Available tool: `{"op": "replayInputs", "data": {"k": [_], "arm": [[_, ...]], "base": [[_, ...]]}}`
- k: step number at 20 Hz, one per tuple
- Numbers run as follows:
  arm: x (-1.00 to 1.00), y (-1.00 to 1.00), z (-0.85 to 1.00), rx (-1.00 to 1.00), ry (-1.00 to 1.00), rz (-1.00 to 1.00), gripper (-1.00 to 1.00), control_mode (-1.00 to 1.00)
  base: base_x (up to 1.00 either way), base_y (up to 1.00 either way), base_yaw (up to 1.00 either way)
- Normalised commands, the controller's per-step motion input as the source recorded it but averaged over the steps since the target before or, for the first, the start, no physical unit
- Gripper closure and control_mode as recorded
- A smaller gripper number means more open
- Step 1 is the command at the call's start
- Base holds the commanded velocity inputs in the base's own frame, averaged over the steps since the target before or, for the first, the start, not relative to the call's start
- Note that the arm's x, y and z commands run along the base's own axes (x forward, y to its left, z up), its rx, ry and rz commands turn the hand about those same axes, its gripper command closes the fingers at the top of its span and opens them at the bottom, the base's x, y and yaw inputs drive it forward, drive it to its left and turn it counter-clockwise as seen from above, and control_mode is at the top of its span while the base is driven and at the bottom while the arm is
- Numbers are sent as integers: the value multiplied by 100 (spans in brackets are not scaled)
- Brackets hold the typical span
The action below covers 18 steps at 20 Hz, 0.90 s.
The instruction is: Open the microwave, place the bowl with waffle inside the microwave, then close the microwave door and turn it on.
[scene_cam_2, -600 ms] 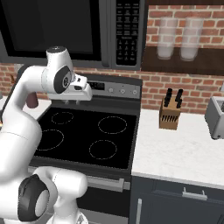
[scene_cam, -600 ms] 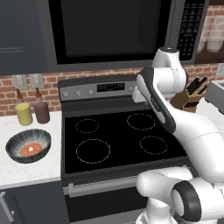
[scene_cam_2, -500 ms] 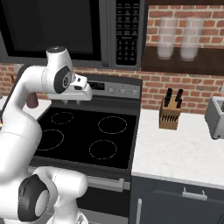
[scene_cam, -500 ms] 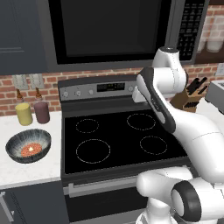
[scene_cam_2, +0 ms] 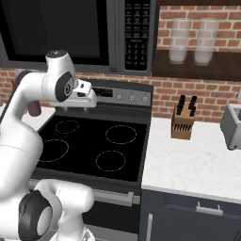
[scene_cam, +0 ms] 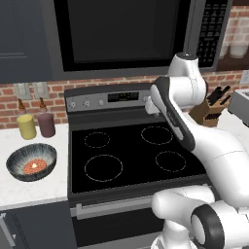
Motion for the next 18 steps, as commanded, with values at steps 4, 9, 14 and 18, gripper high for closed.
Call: {"op": "replayInputs", "data": {"k": [4,9,14,18], "arm": [[-3,-11,26,0,-29,-1,-100,-100],[0,-3,65,0,-40,0,-100,-100],[0,0,67,0,-44,0,-100,-100],[0,-3,65,0,-42,0,-100,-100]], "base": [[0,0,0],[0,0,0],[0,0,0],[0,0,0]]}}
